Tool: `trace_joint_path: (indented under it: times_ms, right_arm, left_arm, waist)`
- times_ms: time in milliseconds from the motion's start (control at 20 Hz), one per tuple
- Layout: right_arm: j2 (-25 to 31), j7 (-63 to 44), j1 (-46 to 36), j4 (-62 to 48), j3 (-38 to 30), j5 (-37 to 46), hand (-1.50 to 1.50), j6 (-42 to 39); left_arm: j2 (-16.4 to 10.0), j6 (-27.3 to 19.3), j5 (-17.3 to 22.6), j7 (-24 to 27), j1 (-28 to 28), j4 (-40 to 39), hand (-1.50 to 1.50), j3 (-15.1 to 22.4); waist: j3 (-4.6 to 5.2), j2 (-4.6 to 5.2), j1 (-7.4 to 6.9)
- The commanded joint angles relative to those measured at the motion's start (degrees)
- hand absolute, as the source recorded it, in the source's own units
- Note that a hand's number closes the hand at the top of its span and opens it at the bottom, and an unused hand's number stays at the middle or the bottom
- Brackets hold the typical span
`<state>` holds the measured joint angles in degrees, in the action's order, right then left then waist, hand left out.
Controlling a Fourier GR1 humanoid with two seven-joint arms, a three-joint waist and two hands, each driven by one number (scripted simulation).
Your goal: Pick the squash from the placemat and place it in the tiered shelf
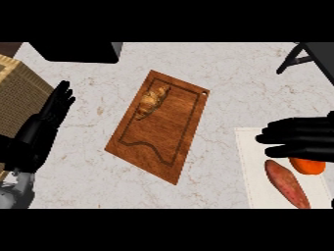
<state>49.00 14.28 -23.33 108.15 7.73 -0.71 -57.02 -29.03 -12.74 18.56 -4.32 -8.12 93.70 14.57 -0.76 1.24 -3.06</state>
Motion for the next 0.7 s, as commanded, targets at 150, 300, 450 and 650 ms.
trace_joint_path:
  times_ms: [150, 300, 450, 650]
  right_arm:
    - [5.17, 15.24, 2.12, 0.57, 6.56, 11.94, -1.50, -2.99]
    - [7.23, 18.97, 2.05, 0.25, 11.68, 18.76, -1.50, 2.41]
    - [10.85, 24.46, 3.59, -1.06, 15.55, 24.61, -1.50, 9.16]
    - [12.75, 33.27, 3.27, -9.31, 19.92, 34.75, -1.50, 24.01]
  left_arm:
    - [-0.31, 0.49, 0.38, -0.63, 0.59, 1.11, 0.00, -0.42]
    - [0.99, -0.02, -0.31, -0.86, -0.79, -0.58, 0.00, 0.22]
    - [-0.03, -0.30, -0.15, -2.15, -1.39, -0.11, 0.00, -1.10]
    - [0.32, 0.83, -0.01, -1.59, -1.10, -0.27, 0.00, -0.77]
  waist:
    - [0.04, -0.08, -0.19]
    - [0.18, 0.10, 0.23]
    - [0.17, -0.09, 0.46]
    - [0.30, -0.06, -0.17]
